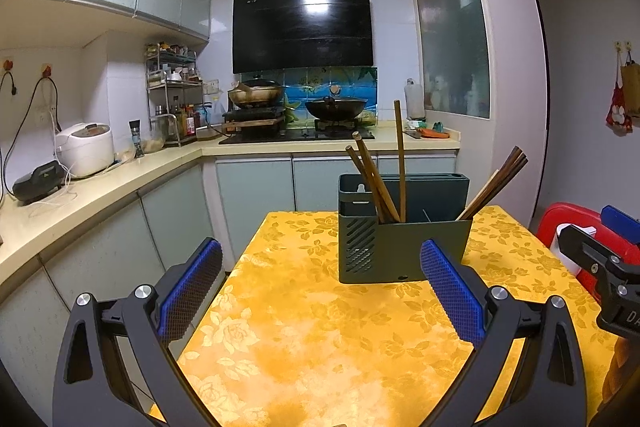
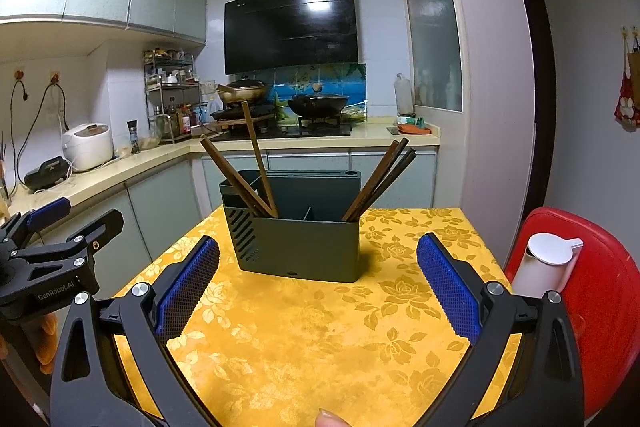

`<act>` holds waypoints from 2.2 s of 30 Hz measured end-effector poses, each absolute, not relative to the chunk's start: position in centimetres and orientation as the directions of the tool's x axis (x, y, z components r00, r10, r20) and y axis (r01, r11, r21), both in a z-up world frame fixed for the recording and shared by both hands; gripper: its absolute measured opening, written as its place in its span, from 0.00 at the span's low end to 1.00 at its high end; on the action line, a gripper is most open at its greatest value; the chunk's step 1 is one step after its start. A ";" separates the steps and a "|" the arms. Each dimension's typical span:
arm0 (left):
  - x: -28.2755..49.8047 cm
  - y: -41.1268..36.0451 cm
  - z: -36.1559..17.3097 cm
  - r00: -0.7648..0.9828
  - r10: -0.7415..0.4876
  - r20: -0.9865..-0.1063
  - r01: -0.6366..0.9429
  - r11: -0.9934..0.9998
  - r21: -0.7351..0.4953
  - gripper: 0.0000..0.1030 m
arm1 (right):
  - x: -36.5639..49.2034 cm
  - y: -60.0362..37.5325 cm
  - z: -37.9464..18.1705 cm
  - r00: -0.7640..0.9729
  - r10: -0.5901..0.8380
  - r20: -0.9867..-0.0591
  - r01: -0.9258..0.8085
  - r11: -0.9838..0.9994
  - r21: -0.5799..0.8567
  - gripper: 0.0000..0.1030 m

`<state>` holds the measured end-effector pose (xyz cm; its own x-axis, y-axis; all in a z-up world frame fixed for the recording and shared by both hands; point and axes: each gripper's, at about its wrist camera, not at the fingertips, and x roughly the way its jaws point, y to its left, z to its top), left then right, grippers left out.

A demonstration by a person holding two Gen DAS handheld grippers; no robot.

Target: Organize utensils

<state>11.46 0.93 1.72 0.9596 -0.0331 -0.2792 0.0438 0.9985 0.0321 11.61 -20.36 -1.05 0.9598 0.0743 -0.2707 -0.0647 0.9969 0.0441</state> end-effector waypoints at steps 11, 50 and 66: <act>11.8 1.1 1.4 0.958 -0.031 -0.284 0.041 0.999 0.029 0.93 | 11.2 -20.1 -1.2 0.962 0.078 -0.263 -0.071 0.997 0.038 0.94; 11.6 0.6 0.0 0.943 -0.044 -0.330 0.056 0.998 0.029 0.93 | 11.6 -19.6 -1.8 0.952 0.083 -0.293 -0.070 0.996 0.055 0.94; 11.5 0.7 0.0 0.943 -0.042 -0.331 0.054 0.998 0.026 0.93 | 11.6 -19.1 -2.1 0.950 0.084 -0.301 -0.073 0.996 0.050 0.94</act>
